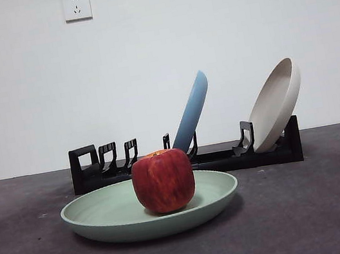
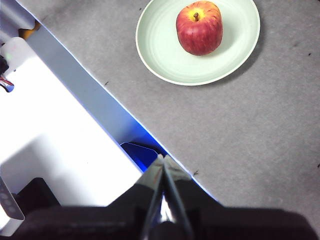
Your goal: Take the green plate from the plate rack,put the plate on the table,take the apple from the table,put the apple in the plate
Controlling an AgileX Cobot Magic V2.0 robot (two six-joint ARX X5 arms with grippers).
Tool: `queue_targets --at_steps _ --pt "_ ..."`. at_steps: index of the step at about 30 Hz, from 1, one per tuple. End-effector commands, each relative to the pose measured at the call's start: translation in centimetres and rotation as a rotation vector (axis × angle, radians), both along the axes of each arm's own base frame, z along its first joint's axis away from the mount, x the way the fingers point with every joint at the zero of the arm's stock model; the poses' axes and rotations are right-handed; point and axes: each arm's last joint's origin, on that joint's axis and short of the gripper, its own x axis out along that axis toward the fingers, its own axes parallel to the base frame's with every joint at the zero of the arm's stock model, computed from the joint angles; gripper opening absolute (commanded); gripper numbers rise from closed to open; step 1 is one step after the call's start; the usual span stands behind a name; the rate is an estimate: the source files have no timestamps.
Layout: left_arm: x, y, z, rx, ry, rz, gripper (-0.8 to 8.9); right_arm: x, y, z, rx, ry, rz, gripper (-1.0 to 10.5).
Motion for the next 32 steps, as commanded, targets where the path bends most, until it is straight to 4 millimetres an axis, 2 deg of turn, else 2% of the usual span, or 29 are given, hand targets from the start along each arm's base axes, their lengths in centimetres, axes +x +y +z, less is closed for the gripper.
queue_targets --at_steps 1,7,13,25,32 --pt "-0.4 0.7 -4.3 -0.008 0.032 0.05 -0.03 0.0 0.0 -0.1 0.004 0.002 -0.006 0.0" --pt "-1.6 1.8 -11.0 -0.013 0.086 0.141 -0.03 0.0 0.0 -0.1 0.005 0.002 -0.006 0.0" --pt "-2.3 2.6 -15.8 -0.083 0.126 0.208 -0.03 0.0 0.0 -0.1 0.004 0.002 -0.006 0.0" --pt "-2.2 2.7 -21.7 -0.113 0.281 0.239 -0.03 0.0 0.0 -0.1 0.004 0.002 -0.006 0.0" --pt "-2.4 2.7 -22.8 -0.135 0.38 0.24 -0.03 0.0 0.0 -0.1 0.004 0.002 -0.006 0.0"
